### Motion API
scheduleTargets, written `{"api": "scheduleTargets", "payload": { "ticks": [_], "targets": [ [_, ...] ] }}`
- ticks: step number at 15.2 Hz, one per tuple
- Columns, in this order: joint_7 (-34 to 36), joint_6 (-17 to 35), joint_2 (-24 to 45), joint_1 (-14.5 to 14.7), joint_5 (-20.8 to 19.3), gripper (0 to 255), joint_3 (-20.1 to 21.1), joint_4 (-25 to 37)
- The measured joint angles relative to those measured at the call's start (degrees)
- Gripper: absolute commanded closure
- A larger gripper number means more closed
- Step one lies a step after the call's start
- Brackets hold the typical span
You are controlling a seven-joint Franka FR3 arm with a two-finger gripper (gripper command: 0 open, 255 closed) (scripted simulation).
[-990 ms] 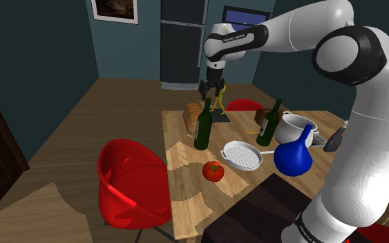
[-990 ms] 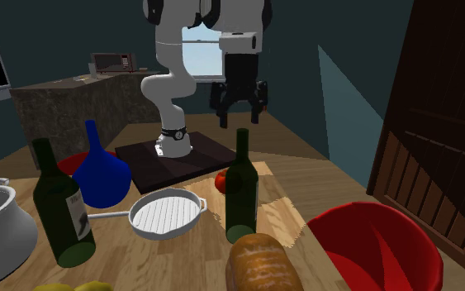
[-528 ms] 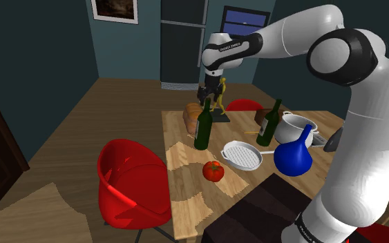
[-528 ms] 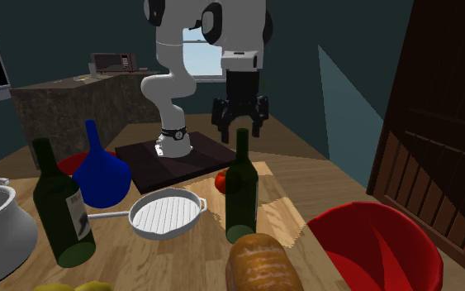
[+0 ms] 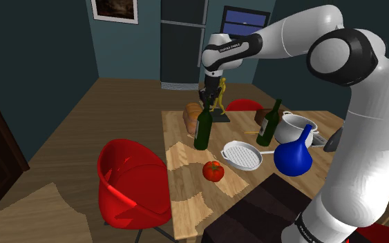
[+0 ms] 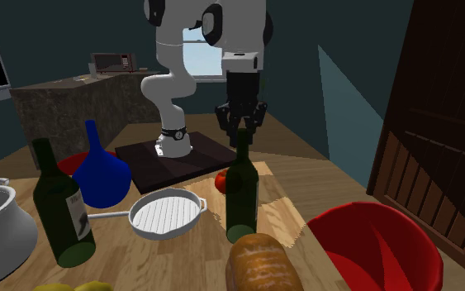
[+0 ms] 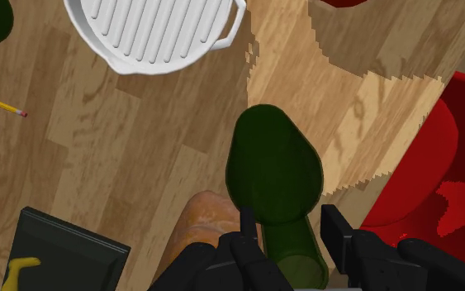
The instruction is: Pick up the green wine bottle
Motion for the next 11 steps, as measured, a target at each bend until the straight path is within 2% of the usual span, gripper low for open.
{"api": "scheduleTargets", "payload": {
  "ticks": [4,11],
  "targets": [
    [-0.1,-0.3,-0.1,-0.1,0.0,255,0.0,0.2],
    [-0.2,-4.8,-1.0,0.0,0.0,255,-0.1,3.7]
  ]
}}
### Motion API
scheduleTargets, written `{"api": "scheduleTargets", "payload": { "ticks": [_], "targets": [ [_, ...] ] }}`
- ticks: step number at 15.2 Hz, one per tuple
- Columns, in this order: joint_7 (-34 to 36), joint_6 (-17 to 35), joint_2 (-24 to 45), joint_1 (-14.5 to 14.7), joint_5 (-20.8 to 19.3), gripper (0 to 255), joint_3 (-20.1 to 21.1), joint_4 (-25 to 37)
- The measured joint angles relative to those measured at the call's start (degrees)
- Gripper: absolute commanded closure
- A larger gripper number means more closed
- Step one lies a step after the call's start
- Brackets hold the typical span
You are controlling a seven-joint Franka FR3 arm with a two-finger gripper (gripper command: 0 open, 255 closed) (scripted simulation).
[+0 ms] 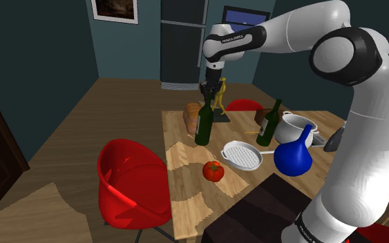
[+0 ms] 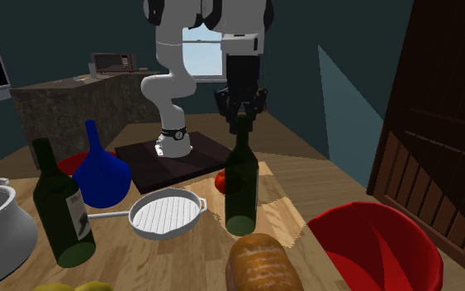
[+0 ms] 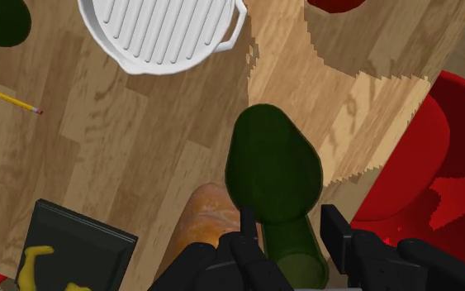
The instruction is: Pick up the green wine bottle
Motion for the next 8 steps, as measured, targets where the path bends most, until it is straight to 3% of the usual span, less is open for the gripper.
{"api": "scheduleTargets", "payload": {
  "ticks": [8],
  "targets": [
    [-0.1,-5.7,-0.6,0.0,0.0,255,0.0,5.1]
  ]
}}
